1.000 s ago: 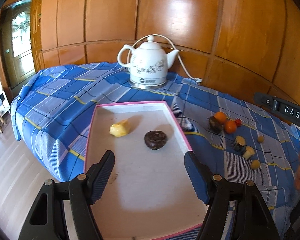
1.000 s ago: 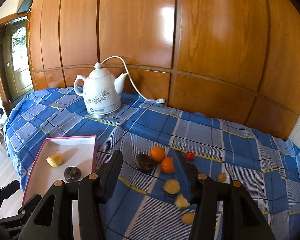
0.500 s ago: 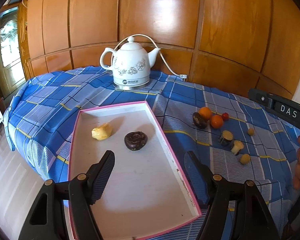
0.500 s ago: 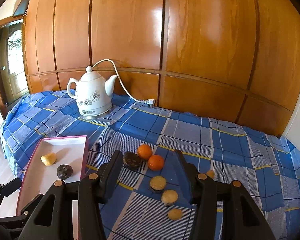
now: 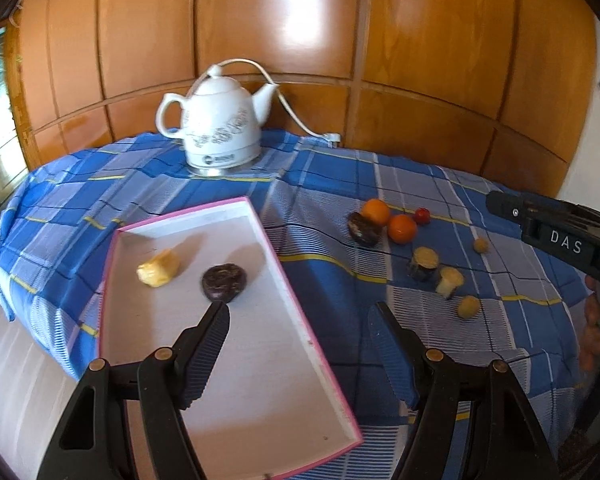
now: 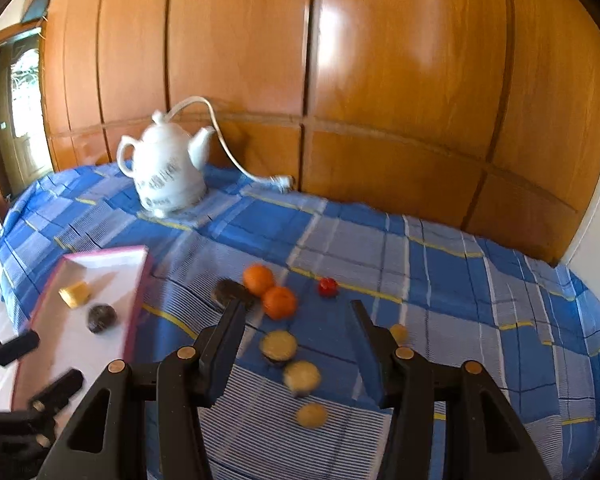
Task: Organize fruits
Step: 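Withdraw the right tool and move the left tool toward the oranges, then close the left tool around an orange, then carry the orange with the left tool toward the tray while the right grasps a tan ball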
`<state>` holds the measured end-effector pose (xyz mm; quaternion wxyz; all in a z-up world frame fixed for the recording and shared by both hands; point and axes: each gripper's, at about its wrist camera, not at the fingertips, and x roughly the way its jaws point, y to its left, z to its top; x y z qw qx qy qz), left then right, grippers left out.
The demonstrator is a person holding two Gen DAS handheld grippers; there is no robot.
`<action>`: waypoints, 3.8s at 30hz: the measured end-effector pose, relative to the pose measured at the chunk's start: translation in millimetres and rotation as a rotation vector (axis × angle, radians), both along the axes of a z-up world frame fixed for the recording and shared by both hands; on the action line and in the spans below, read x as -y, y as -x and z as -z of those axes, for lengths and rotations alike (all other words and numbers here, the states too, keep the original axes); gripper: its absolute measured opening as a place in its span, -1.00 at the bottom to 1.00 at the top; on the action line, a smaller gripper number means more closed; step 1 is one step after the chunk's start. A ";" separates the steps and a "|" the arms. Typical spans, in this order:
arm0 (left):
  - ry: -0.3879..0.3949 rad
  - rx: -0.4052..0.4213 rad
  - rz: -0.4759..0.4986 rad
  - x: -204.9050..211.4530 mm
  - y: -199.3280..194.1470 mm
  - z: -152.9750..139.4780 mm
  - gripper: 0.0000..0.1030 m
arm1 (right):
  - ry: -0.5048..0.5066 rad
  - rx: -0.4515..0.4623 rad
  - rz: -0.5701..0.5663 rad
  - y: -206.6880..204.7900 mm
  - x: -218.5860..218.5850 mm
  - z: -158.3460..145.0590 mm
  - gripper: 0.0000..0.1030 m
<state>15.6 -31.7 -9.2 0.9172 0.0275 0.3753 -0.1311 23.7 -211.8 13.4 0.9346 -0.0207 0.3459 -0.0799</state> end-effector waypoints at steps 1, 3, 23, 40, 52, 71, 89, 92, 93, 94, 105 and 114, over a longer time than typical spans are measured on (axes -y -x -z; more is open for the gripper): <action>0.002 -0.009 0.012 3.1 -1.4 1.2 0.41 | 0.001 -0.018 0.006 -0.4 9.2 1.6 0.03; 0.003 -0.025 0.041 11.7 -4.4 4.1 0.41 | 0.008 -0.053 0.025 -1.6 31.1 3.0 0.03; 0.021 -0.145 0.100 51.2 -60.7 17.7 0.27 | -0.150 -0.205 0.195 -15.1 172.2 40.9 0.03; -0.103 -0.090 0.355 137.1 -125.2 12.5 0.00 | -0.290 -0.230 0.182 -19.8 174.5 44.7 0.03; -0.225 -0.245 0.453 183.1 -177.0 65.1 -0.18 | -0.319 -0.243 0.143 -21.2 167.6 45.1 0.03; 0.019 -0.111 0.324 120.5 -115.4 12.9 -0.24 | -0.366 -0.247 0.228 -17.8 188.1 51.6 0.03; 0.109 -0.170 0.283 56.8 -22.3 37.7 -0.24 | -0.295 -0.320 0.088 -26.6 149.3 74.5 -0.12; 0.134 -0.150 0.269 46.2 -21.1 31.9 -0.24 | -0.290 -0.343 0.090 -26.9 147.9 81.9 -0.21; 0.143 -0.144 0.263 41.4 -20.5 30.2 -0.24 | -0.281 -0.357 0.097 -26.8 147.0 84.9 -0.25; 0.148 -0.140 0.256 37.2 -20.4 28.6 -0.24 | -0.282 -0.365 0.100 -26.5 146.7 86.9 -0.27; 0.206 -0.132 0.142 -10.4 -22.7 28.4 -0.24 | -0.357 -0.380 -0.027 -38.3 107.5 83.2 -0.31; 0.230 -0.127 0.092 -33.4 -23.3 29.9 -0.24 | -0.261 -0.343 0.170 -61.4 134.7 77.4 -0.31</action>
